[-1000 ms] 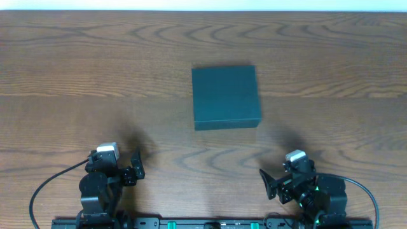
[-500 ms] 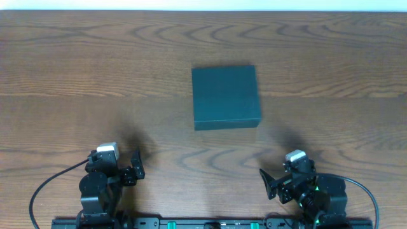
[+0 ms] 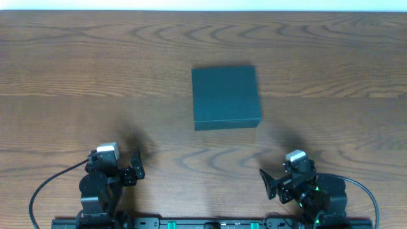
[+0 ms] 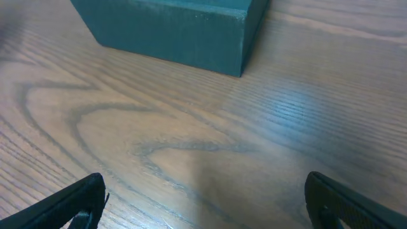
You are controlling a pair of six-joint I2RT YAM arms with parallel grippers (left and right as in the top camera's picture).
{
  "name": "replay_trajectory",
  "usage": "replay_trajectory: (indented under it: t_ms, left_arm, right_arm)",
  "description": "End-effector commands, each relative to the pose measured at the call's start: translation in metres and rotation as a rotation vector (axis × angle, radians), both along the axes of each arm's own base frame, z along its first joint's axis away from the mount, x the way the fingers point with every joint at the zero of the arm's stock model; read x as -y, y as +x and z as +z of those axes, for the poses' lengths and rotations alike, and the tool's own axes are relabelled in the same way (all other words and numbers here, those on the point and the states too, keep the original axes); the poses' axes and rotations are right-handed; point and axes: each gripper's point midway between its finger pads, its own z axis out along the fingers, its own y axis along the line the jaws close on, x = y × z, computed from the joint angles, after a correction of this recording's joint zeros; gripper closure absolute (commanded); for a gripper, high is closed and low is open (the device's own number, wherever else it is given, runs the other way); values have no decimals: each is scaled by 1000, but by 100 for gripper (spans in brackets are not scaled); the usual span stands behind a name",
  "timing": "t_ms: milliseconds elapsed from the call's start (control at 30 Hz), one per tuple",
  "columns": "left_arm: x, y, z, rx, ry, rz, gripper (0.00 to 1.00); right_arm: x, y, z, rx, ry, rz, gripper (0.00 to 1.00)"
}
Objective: Pack container
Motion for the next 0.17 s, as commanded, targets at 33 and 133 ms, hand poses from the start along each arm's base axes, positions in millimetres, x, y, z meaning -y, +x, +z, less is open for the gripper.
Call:
replay_trajectory:
  t_ms: [33, 133]
  left_arm:
    - [-2, 1, -3, 1, 16, 2, 5]
    - [-2, 1, -3, 1, 16, 2, 5]
  right_arm:
    - [0, 0, -1, 1, -1, 1, 1]
    - [0, 0, -1, 1, -1, 1, 1]
